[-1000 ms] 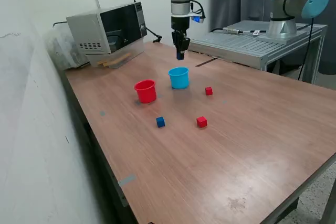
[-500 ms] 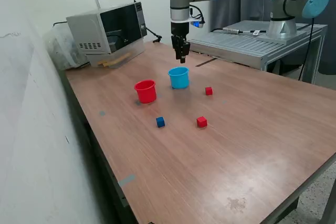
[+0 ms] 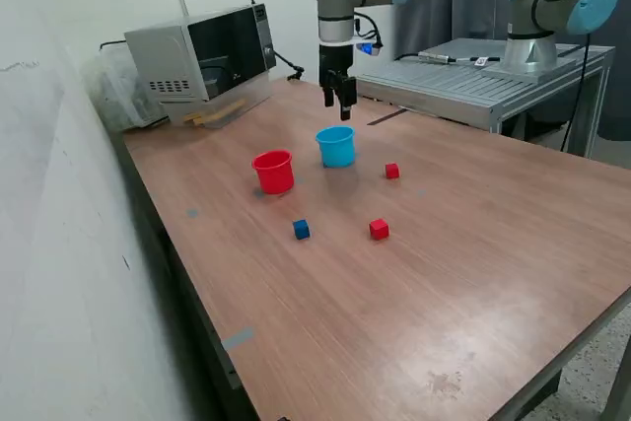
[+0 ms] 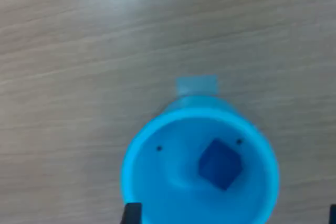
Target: Place red objects in the red bin, and blue objects in the blue bin.
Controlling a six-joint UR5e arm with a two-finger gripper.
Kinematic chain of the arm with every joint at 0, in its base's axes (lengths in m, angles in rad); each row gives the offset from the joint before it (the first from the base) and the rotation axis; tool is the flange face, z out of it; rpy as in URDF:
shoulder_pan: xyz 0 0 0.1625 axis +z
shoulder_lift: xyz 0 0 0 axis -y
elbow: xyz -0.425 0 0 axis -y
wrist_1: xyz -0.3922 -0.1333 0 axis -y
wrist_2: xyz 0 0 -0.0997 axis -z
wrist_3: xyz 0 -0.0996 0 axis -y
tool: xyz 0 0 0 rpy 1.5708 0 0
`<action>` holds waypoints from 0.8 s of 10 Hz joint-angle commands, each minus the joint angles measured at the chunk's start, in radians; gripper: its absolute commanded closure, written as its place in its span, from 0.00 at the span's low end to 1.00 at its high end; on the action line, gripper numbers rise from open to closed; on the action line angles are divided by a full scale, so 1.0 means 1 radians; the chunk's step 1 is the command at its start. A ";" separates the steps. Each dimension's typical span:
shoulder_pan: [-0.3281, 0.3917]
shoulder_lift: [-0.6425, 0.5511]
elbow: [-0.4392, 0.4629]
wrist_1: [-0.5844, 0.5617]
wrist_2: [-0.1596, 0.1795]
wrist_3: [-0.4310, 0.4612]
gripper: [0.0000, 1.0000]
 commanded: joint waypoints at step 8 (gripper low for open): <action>0.267 -0.118 0.144 0.053 0.175 -0.141 0.00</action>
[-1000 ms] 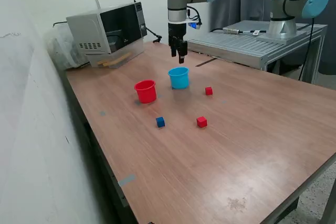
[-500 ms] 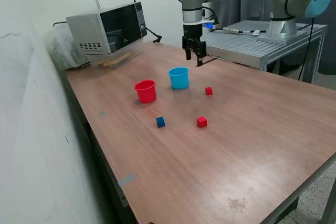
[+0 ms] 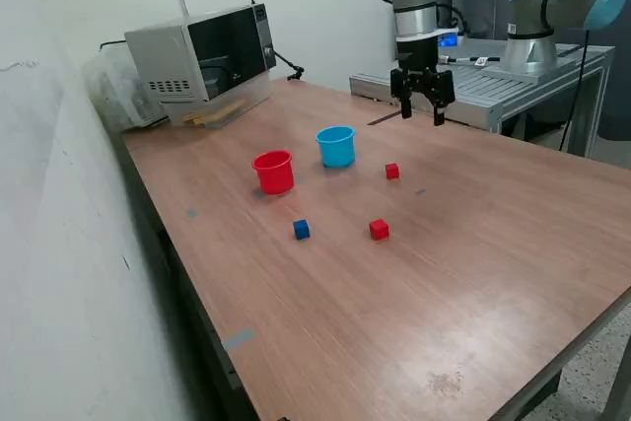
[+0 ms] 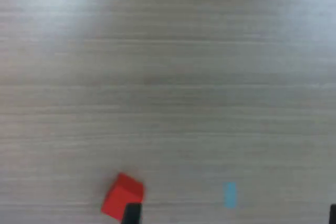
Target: Place red objects in the red bin, and blue objects in the blue bin.
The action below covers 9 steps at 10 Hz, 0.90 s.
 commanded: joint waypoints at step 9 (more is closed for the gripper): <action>-0.125 -0.066 0.035 0.100 0.064 -1.370 0.00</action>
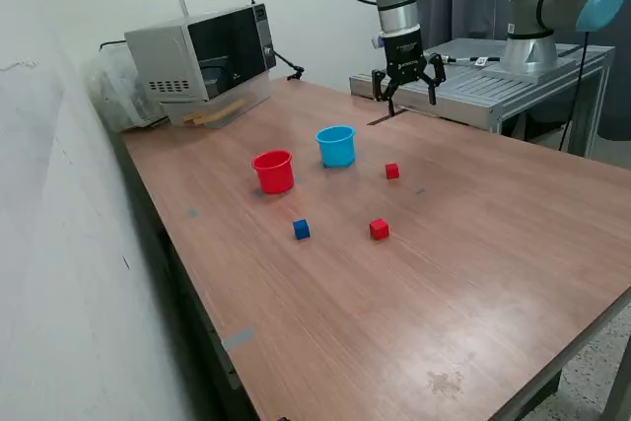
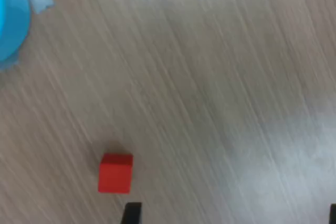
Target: Place red objects in the red bin, and blue objects in the blue bin.
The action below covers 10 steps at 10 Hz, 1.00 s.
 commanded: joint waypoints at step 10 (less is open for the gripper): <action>0.046 0.252 -0.152 -0.033 0.212 -0.084 0.00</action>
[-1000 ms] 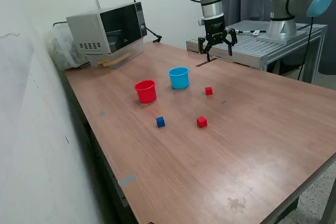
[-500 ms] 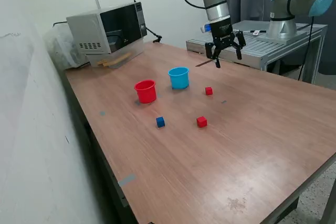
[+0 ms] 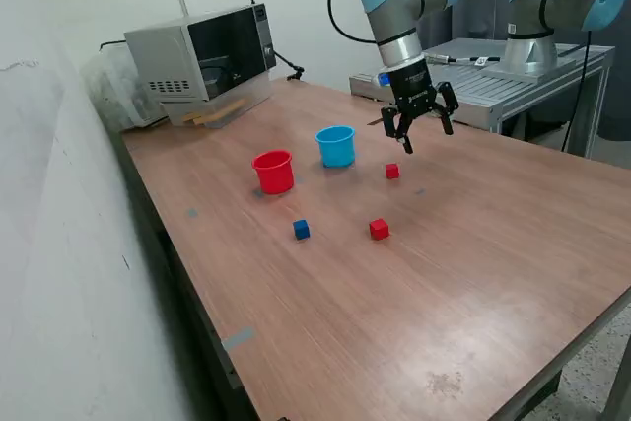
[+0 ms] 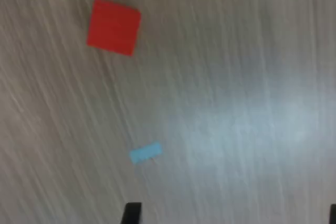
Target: Place red objects in the red bin, and blue objects in the blue bin.
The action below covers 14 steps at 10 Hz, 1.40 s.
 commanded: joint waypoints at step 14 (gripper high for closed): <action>-0.033 0.080 0.013 -0.147 -0.235 0.241 0.00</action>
